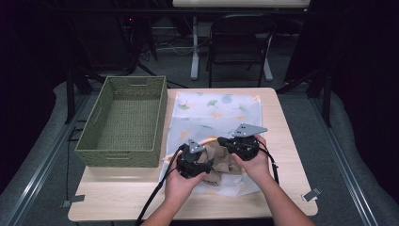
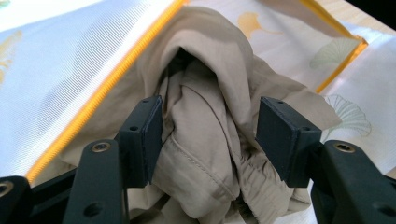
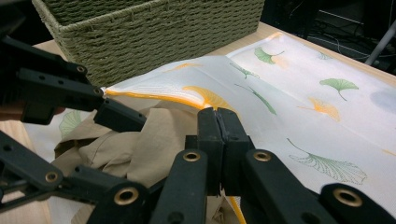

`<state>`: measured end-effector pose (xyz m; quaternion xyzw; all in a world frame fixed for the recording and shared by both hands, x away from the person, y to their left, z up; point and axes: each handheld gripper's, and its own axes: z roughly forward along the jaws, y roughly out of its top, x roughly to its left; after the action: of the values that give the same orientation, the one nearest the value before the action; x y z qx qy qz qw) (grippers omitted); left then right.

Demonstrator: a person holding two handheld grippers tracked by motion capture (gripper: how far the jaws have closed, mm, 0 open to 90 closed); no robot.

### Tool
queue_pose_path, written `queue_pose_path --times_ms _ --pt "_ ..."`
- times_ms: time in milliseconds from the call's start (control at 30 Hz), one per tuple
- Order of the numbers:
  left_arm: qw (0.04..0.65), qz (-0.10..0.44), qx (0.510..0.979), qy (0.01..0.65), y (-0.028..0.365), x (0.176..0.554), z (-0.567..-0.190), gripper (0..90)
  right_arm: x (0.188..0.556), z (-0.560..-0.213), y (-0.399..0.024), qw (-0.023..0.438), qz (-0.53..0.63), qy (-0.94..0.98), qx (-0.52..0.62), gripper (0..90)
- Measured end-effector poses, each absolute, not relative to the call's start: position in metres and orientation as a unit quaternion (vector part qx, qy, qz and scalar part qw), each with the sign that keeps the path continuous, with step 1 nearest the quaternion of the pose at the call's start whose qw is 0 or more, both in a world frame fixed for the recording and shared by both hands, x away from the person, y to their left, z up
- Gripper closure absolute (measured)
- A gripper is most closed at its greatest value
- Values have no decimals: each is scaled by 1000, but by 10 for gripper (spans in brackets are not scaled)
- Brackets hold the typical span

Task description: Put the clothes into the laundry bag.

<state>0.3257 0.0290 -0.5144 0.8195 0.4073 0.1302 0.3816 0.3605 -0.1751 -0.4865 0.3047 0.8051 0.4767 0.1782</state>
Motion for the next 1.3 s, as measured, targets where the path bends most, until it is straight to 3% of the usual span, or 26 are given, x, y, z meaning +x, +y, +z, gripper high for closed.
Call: queue_pose_path --times_ms 200,800,1300 --pt "369 119 826 409 25 325 -521 428 360 -486 -176 177 477 806 304 895" --pt "354 109 831 415 22 328 -530 718 358 -486 -174 178 477 805 303 895" --pt "360 108 825 422 13 348 -525 753 357 -485 -174 175 478 807 300 896"
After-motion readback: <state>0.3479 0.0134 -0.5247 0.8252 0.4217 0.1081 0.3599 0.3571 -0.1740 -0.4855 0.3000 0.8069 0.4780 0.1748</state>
